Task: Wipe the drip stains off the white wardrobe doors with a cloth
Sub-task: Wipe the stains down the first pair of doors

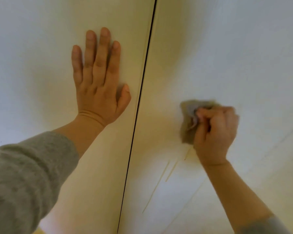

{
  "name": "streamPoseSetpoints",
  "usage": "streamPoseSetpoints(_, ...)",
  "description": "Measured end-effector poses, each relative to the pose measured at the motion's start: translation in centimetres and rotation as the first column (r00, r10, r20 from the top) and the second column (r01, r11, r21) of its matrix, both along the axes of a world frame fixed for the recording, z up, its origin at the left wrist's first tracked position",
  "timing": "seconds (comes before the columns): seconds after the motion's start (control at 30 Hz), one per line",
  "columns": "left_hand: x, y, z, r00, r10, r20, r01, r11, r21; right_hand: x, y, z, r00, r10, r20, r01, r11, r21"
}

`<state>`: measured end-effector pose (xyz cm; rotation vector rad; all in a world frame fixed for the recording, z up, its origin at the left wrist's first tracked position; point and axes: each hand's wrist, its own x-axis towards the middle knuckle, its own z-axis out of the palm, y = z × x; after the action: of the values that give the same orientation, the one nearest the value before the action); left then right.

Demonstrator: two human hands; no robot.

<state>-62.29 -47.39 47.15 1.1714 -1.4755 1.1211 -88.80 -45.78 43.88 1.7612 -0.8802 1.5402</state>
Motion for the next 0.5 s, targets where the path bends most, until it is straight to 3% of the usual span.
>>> streamPoseSetpoints(0.1, -0.1, -0.1, -0.1, 1.0, 0.001, 0.0, -0.001, 1.0, -0.009, -0.3, -2.1, 3.5, 0.993, -0.069, 0.095, 0.079, 0.992, -0.102)
streamPoseSetpoints(0.17, 0.0, -0.2, -0.1, 1.0, 0.006, -0.003, -0.006, 1.0, -0.006, 0.2, -2.9, 2.4, 0.992, -0.076, 0.098, 0.086, 0.991, -0.102)
streamPoseSetpoints(0.4, 0.0, -0.3, -0.3, 1.0, 0.023, -0.012, -0.023, 1.0, -0.015, -0.9, -0.5, -7.3, 0.994, -0.003, -0.112, 0.014, 0.996, 0.093)
streamPoseSetpoints(0.5, 0.1, -0.5, -0.5, 1.0, 0.028, -0.009, -0.028, 1.0, -0.008, -1.0, 0.8, -5.4, 0.994, 0.06, 0.087, -0.076, 0.979, 0.191)
